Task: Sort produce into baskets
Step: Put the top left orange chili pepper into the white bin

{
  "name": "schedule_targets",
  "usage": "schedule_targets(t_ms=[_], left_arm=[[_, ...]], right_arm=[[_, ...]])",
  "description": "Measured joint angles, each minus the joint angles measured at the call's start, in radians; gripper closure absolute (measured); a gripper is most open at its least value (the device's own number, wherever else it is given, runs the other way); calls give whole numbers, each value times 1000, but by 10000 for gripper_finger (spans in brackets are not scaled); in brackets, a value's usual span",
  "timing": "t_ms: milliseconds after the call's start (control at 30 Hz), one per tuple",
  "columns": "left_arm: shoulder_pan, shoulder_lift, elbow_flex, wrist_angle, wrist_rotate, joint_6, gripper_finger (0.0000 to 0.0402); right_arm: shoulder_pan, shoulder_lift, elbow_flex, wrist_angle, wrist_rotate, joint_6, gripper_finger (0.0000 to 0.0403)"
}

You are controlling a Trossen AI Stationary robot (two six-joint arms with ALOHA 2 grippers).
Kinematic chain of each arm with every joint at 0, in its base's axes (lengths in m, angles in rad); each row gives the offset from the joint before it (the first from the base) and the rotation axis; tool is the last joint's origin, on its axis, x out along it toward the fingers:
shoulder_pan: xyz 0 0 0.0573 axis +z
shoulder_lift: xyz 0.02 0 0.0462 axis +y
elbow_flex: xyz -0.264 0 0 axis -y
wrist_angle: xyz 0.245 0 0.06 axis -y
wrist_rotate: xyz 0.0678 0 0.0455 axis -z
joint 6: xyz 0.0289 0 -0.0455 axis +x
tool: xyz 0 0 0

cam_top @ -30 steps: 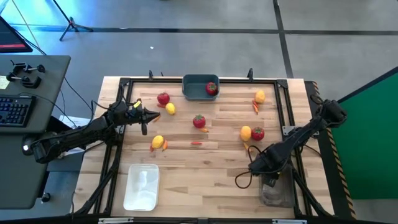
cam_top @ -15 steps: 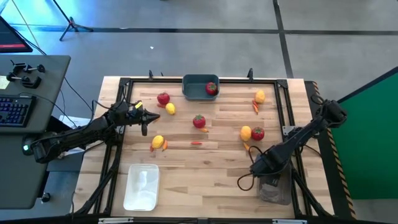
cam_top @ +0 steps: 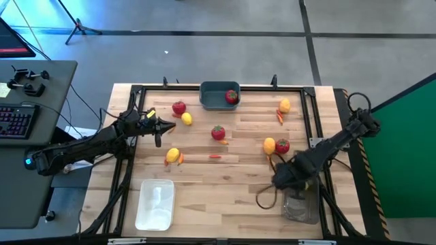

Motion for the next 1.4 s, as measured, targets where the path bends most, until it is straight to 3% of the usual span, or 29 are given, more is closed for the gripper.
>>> schedule_targets(t_ms=[167, 233, 467, 667, 867, 1000, 1400], left_arm=[[-35, 62, 66, -108, -116, -10, 402], [-41, 97, 93, -163, -182, -42, 402], [-43, 230, 160, -296, -271, -136, 396], [-43, 361, 196, -353, -331, -150, 346], [-43, 502, 197, -352, -331, -150, 285], [-43, 572, 197, -345, -332, -150, 266], [-43, 724, 200, -279, -387, -143, 289]], right_arm=[[-148, -21, -18, 149, 129, -192, 380], [-213, -22, -43, 236, 158, -274, 395], [-436, -21, -186, 643, 161, -440, 347], [-562, -21, -244, 847, 158, -495, 322], [-616, -21, -245, 953, 157, -597, 306], [-631, -21, -245, 971, 171, -654, 304], [-631, -21, -245, 993, 222, -756, 304]])
